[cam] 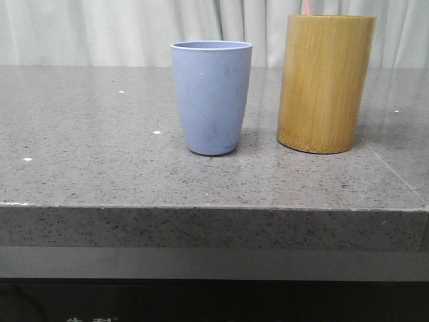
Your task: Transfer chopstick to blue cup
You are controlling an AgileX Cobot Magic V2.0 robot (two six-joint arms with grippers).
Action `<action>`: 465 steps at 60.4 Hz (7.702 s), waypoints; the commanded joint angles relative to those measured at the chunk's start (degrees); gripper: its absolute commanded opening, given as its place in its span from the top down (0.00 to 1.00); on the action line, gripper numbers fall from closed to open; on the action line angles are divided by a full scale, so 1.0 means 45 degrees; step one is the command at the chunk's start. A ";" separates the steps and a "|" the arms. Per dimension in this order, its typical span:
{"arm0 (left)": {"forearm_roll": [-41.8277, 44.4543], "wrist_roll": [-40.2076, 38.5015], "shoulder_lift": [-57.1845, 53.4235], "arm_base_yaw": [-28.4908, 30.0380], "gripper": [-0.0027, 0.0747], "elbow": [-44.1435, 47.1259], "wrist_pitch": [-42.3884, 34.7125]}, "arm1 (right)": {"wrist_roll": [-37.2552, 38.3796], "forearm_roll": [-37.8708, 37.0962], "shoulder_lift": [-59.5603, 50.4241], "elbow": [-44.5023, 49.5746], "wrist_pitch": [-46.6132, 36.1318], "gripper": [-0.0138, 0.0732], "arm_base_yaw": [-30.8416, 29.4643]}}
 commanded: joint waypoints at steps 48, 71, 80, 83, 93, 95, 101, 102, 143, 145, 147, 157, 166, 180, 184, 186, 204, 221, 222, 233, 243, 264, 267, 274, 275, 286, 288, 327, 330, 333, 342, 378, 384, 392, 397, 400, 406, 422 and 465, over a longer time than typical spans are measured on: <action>-0.0092 -0.0129 0.0154 0.0007 0.99 -0.0298 -0.0968 | -0.0126 0.1135 -0.3787 -0.0547 -0.3835 0.94 0.0223; -0.0092 -0.0129 0.0154 0.0007 0.99 -0.0298 -0.0968 | -0.0126 0.1296 -0.2720 -0.0547 -0.4769 0.94 0.3133; -0.0092 -0.0129 0.0154 0.0007 0.99 -0.0298 -0.0968 | -0.0126 0.1296 -0.1485 -0.0547 -0.4596 0.94 0.3418; -0.0092 -0.0129 0.0154 0.0007 0.99 -0.0298 -0.0968 | -0.0126 0.1296 -0.1042 -0.0547 -0.4512 0.94 0.3418; -0.0092 -0.0129 0.0154 0.0007 0.99 -0.0298 -0.0968 | -0.0126 0.1296 -0.0036 -0.0525 -0.4212 0.85 0.3418; -0.0092 -0.0129 0.0154 0.0007 0.99 -0.0298 -0.0968 | -0.0126 0.1296 0.0041 -0.0525 -0.4156 0.81 0.3418; -0.0092 -0.0129 0.0154 0.0007 0.99 -0.0298 -0.0968 | -0.0126 0.1296 0.0137 -0.0521 -0.4076 0.70 0.3418; -0.0092 -0.0129 0.0154 0.0007 0.99 -0.0298 -0.0968 | -0.0126 0.1296 0.0137 -0.0509 -0.4077 0.68 0.3418; -0.0092 -0.0129 0.0154 0.0007 0.99 -0.0298 -0.0968 | -0.0149 0.0289 -0.1736 -0.4020 0.3973 0.89 0.1054; -0.0092 -0.0129 0.0154 0.0007 0.99 -0.0298 -0.0968 | -0.0149 0.0289 -0.1867 -0.4035 0.4247 0.92 0.0746; -0.0092 -0.0129 0.0154 0.0007 0.99 -0.0298 -0.0968 | -0.0149 0.0289 -0.2036 -0.4035 0.4504 0.94 0.0434; -0.0092 -0.0129 0.0154 0.0007 0.99 -0.0298 -0.0968 | -0.0137 0.0289 -0.2929 -0.3760 0.5703 0.94 -0.1141; -0.0092 -0.0129 0.0154 0.0007 0.99 -0.0298 -0.0968 | -0.0137 0.0289 -0.4371 -0.2078 0.5678 0.94 -0.2528; -0.0092 -0.0129 0.0154 0.0007 0.99 -0.0298 -0.0968 | -0.0137 0.0289 -0.7285 0.1986 0.4386 0.94 -0.3669; -0.0092 -0.0129 0.0154 0.0007 0.99 -0.0298 -0.0968 | -0.0137 0.0289 -0.8183 0.3269 0.3741 0.94 -0.3669; -0.0092 -0.0129 0.0154 0.0007 0.99 -0.0298 -0.0968 | -0.0137 0.0289 -0.8698 0.3900 0.3451 0.94 -0.3669; -0.0092 -0.0129 0.0154 0.0007 0.99 -0.0298 -0.0968 | -0.0137 0.0754 -1.2984 0.9435 0.0602 0.94 -0.3669; -0.0092 -0.0129 0.0154 0.0007 0.99 -0.0298 -0.0968 | -0.0137 0.1214 -1.5686 1.1327 0.1110 0.94 -0.3669; -0.0092 -0.0129 0.0154 0.0007 0.99 -0.0298 -0.0968 | -0.0137 0.1214 -1.5737 1.1325 0.1110 0.94 -0.3669; -0.0092 -0.0129 0.0154 0.0007 0.99 -0.0298 -0.0968 | -0.0137 0.1214 -1.5747 1.1325 0.1067 0.94 -0.3669; -0.0092 -0.0129 0.0154 0.0007 0.99 -0.0298 -0.0968 | -0.0137 0.1214 -1.5747 1.1325 0.1067 0.94 -0.3669; -0.0092 -0.0129 0.0154 0.0007 0.99 -0.0298 -0.0968 | -0.0137 0.1214 -1.5747 1.1325 0.1067 0.94 -0.3669; -0.0092 -0.0129 0.0154 0.0007 0.99 -0.0298 -0.0968 | -0.0137 0.1214 -1.5747 1.1325 0.1067 0.94 -0.3669; -0.0061 -0.0129 0.0154 0.0007 0.99 -0.0298 -0.0968 | -0.0137 0.1214 -1.5747 1.1325 0.1067 0.94 -0.3669; -0.0061 -0.0129 0.0154 0.0007 0.99 -0.0298 -0.1011 | -0.0137 0.1214 -1.5747 1.1325 0.1067 0.94 -0.3669; -0.0197 -0.0129 -0.0102 0.0497 0.99 0.0648 -0.2384 | -0.0137 0.1214 -1.5747 1.1325 0.1067 0.94 -0.3669; -0.0372 -0.0129 -0.0216 0.0684 0.99 0.0905 -0.2701 | -0.0137 0.1214 -1.5747 1.1325 0.1067 0.94 -0.3669; -0.1538 -0.0129 -0.0914 0.2569 0.99 0.5235 -0.4562 | -0.0137 0.1214 -1.5747 1.1325 0.1067 0.94 -0.3669; -0.1538 -0.0129 -0.0914 0.2569 0.99 0.5235 -0.4668 | -0.0137 0.1214 -1.5749 1.1339 0.1067 0.94 -0.3669; -0.1538 -0.0129 -0.0888 0.2569 0.99 0.5235 -0.4668 | -0.0137 0.1214 -1.5749 1.1339 0.1067 0.94 -0.3669; -0.1538 -0.0129 -0.0891 0.2569 0.99 0.5235 -0.4668 | -0.0137 0.1214 -1.5749 1.1339 0.1067 0.94 -0.3669; -0.1538 -0.0129 -0.0891 0.2569 0.99 0.5235 -0.4668 | -0.0137 0.1214 -1.5749 1.1339 0.1067 0.94 -0.3669; -0.1538 -0.0129 -0.0891 0.2569 0.99 0.5235 -0.4668 | -0.0137 0.1214 -1.5749 1.1339 0.1067 0.94 -0.3669; -0.1538 -0.0129 -0.0891 0.2569 0.99 0.5235 -0.4668 | -0.0137 0.1214 -1.5749 1.1339 0.1067 0.94 -0.3669; -0.1538 -0.0129 -0.0891 0.2569 0.99 0.5235 -0.4668 | -0.0137 0.1194 -1.5749 1.1338 0.1067 0.94 -0.3669; -0.1538 -0.0129 -0.0891 0.2569 0.99 0.5235 -0.4668 | -0.0137 0.1034 -1.5749 1.1415 0.0948 0.94 -0.3669; -0.1538 -0.0129 -0.0891 0.2569 0.99 0.5235 -0.4668 | -0.0137 0.0804 -1.5749 1.1966 -0.0046 0.94 -0.3669; -0.1538 -0.0129 -0.0891 0.2569 0.99 0.5235 -0.4668 | 0.1024 -0.0122 -1.7581 1.5006 -0.2272 0.94 -0.3726; -0.1538 -0.0129 -0.0891 0.2569 0.99 0.5235 -0.4668 | 0.1013 -0.0370 -1.9305 1.6610 -0.1881 0.94 -0.3773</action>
